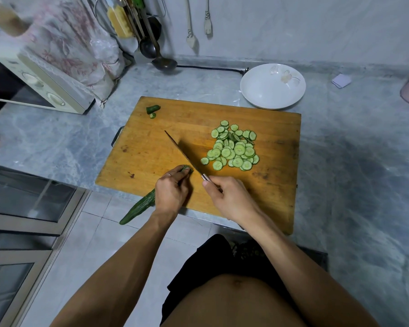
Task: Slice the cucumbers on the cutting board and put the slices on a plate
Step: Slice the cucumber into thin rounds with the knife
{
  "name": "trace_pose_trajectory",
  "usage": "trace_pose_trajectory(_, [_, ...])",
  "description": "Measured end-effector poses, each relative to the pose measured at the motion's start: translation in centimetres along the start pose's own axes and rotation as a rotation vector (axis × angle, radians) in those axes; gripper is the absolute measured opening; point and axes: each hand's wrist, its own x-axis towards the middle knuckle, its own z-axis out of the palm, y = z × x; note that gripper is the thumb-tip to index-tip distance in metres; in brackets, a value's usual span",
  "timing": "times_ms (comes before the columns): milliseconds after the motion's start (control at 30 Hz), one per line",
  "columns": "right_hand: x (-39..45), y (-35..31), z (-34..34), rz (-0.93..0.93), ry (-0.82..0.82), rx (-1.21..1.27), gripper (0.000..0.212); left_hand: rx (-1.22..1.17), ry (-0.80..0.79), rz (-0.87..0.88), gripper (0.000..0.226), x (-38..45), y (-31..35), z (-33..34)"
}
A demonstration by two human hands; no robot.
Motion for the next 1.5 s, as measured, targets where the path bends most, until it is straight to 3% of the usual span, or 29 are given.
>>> trace_pose_trajectory(733, [-2.0,-0.6,-1.3,-0.087,-0.047,0.027,0.038,-0.002,-0.014,-0.006,0.025,0.2,-0.6,0.1])
trace_pose_trajectory(1167, [0.0,-0.4,-0.5,-0.015,-0.084,0.121,0.041,-0.025,0.004,0.005,0.027,0.3,-0.6,0.2])
trace_pose_trajectory(1500, [0.2,0.0,-0.2,-0.005,-0.045,0.015,0.04,-0.053,0.052,0.015,0.026,0.1,-0.4,0.4])
